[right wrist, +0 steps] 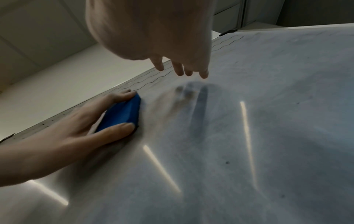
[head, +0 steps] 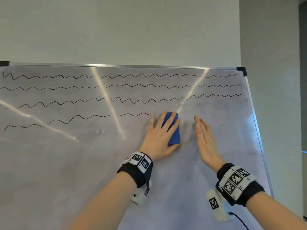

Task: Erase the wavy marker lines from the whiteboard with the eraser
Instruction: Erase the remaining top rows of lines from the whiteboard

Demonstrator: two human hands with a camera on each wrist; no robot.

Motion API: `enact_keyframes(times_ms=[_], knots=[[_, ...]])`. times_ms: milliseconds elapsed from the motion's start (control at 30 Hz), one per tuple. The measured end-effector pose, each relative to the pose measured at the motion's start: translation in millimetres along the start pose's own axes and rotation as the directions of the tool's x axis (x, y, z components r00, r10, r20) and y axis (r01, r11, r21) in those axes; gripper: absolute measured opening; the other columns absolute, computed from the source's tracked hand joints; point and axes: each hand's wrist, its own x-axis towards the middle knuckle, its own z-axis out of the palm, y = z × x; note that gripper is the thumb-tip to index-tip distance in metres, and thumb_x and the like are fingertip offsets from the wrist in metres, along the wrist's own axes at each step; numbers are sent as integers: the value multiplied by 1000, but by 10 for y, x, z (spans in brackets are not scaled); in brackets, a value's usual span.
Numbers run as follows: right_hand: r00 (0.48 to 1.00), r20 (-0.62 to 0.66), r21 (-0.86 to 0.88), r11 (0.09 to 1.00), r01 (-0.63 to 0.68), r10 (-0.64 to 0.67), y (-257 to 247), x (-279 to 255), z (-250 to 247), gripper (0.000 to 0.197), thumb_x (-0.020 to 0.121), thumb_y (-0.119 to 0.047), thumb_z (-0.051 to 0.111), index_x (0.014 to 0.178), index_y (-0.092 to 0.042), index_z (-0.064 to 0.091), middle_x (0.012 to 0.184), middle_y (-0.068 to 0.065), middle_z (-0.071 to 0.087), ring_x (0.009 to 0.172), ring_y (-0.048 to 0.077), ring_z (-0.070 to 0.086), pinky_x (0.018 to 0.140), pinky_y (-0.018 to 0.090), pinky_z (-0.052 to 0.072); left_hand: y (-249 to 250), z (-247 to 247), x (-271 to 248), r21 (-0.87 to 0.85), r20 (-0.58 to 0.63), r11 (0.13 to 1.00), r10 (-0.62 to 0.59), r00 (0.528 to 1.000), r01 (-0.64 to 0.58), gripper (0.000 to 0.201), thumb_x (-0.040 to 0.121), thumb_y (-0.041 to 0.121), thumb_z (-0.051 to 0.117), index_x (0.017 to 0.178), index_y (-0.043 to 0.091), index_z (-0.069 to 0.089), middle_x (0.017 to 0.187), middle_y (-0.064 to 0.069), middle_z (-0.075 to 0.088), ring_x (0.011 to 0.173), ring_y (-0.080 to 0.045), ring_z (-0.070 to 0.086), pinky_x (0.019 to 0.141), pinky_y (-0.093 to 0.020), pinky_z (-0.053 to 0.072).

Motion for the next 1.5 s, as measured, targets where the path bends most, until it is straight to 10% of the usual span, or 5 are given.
enact_keyframes(times_ms=[333,600,867,1167,1500], knots=[[999,42,18,1000,-14,13,-300,-168,310,54,94,-56,18,146,-40,22,156,-9,15,142,2,5,118,35,8,-385,-130,-305,-20,-28,960,-281,959,281,81,82,62,41,147,14,35,158,-10,25,143,-39,20,105,-59,22],[1000,3,37,999,-5,5,-320,-135,231,56,94,-55,18,147,-37,23,155,-9,18,142,3,10,118,36,11,-205,-92,-265,-2,29,999,-49,998,50,80,82,59,54,146,15,38,158,-8,27,144,-35,21,106,-62,29],[996,83,64,998,16,-21,-294,-195,194,52,95,-53,20,145,-39,24,154,-10,19,141,1,10,118,33,11,-307,-145,-295,-15,15,915,-402,916,402,82,85,64,45,149,15,32,160,-8,21,144,-38,15,107,-61,24],[988,145,97,995,29,-43,-254,-214,341,54,94,-53,20,146,-37,23,154,-11,19,141,-2,9,118,31,11,-240,-172,-370,10,76,992,-129,989,129,82,80,59,55,147,16,37,158,-6,27,145,-34,21,109,-61,24],[978,182,119,989,82,-103,-450,-327,551,51,96,-54,19,145,-43,23,154,-13,19,141,-3,8,118,32,10,-643,-291,-714,-10,-1,866,-500,866,500,76,82,58,48,144,16,38,159,-8,24,145,-39,16,108,-58,17]])
